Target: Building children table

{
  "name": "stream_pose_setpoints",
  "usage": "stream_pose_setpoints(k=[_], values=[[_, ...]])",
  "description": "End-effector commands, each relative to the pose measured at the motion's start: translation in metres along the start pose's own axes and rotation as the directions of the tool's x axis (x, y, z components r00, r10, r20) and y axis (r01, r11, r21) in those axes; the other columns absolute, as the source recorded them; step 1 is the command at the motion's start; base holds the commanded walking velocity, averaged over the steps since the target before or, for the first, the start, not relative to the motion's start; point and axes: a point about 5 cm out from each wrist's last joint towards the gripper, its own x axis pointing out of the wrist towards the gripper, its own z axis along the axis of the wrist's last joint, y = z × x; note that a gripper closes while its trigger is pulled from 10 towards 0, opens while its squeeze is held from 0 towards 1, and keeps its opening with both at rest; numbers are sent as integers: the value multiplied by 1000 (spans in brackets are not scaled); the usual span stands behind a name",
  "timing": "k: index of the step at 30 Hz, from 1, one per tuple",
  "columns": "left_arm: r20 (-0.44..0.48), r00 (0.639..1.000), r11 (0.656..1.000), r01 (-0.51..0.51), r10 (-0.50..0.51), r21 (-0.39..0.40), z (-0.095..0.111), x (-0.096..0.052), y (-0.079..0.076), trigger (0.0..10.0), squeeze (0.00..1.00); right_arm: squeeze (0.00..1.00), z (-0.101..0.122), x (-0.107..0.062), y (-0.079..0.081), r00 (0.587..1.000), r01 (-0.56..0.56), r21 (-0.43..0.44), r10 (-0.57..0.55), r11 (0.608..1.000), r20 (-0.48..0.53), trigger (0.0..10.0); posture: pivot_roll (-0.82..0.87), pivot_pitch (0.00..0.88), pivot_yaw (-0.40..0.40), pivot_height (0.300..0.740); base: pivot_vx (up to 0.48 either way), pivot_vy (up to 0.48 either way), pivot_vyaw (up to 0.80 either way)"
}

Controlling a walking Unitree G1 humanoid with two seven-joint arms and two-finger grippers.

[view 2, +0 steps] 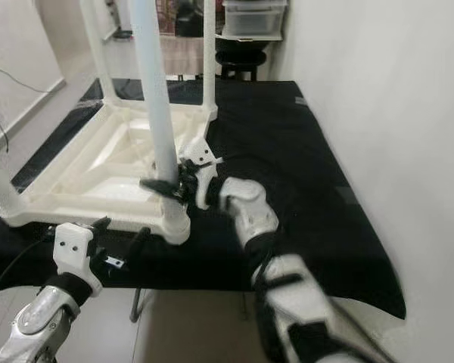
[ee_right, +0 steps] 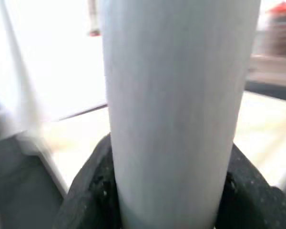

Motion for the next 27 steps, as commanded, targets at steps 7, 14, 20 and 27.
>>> stream_pose_setpoints(k=[7, 14, 20, 27], values=[[-15, 1000, 1000, 3, -3, 4, -1, -2, 0, 10000, 0, 0, -37, 6, 21, 981, -6, -8, 5, 1000, -193, 0, 34, 57, -38, 740, 0, 0, 0], [-8, 1000, 1000, -7, 7, 1, 0, -2, 0, 10000, 0, 0, -32, 13, 22, 978, 0, -57, -12, 998, -209, 3137, 36, 58, -42, 740, 0, 0, 0], [-15, 1000, 1000, 3, -3, 0, -1, -1, 0, 10000, 0, 1000, -8, 17, 14, 989, -59, -31, 54, 998, -141, 10000, 34, 53, -31, 740, 0, 0, 0], [-17, 1000, 999, -2, 3, 32, -1, -5, -3, 10000, 0, 0, 18, 13, 8, 885, -466, -38, 466, 884, -14, 10000, 39, 46, -29, 740, 0, 0, 0]])
